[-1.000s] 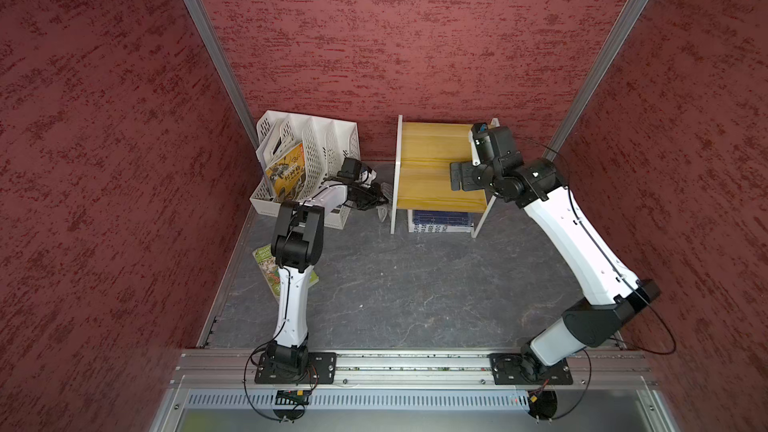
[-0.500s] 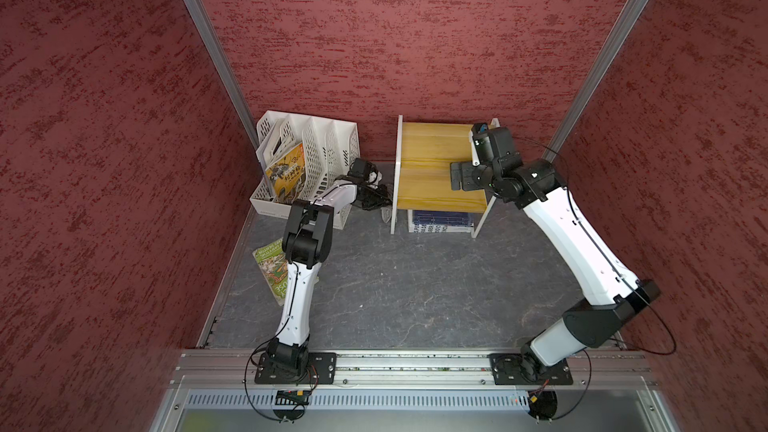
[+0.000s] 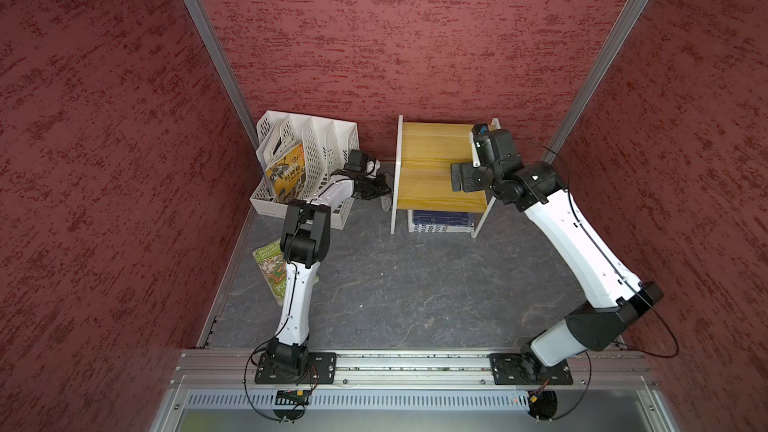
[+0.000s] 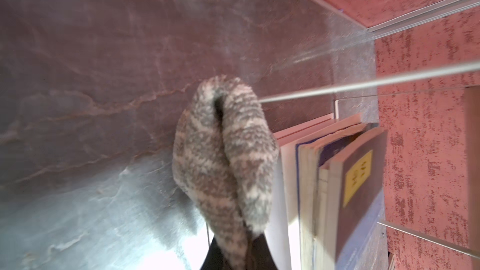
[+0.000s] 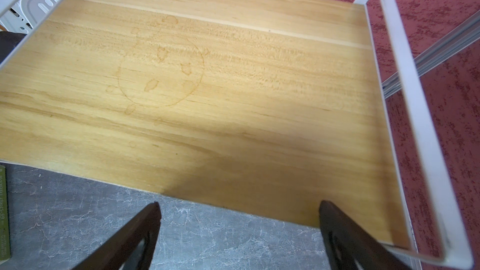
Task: Wipe the bookshelf clean with a cloth
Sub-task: Wipe the dust from the shelf.
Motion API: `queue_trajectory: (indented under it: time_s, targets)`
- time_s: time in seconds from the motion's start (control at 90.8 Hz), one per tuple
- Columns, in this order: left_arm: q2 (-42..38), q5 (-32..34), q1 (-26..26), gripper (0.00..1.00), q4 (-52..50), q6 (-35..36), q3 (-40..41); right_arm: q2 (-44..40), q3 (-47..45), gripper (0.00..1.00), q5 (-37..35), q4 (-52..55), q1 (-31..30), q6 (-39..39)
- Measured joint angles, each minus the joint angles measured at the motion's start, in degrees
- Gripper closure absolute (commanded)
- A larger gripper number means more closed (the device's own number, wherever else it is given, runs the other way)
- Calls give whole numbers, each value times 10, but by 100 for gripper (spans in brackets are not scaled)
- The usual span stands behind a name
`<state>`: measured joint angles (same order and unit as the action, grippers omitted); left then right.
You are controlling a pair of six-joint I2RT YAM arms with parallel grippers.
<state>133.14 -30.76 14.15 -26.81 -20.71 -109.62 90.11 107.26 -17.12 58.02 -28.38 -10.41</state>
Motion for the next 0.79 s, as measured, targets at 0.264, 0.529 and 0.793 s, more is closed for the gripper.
queue_trajectory:
  time_s: [0.264,0.529,0.793]
  targets:
    - [-93,-7,-7,100,27,1,21,-9,-16,2,0,-14,0,5]
    - [-141,-13,-8,100,49,6,21,-13,-24,2,0,-22,0,8]
    - [-122,-5,-3,100,48,7,25,-14,-25,2,0,-23,0,9]
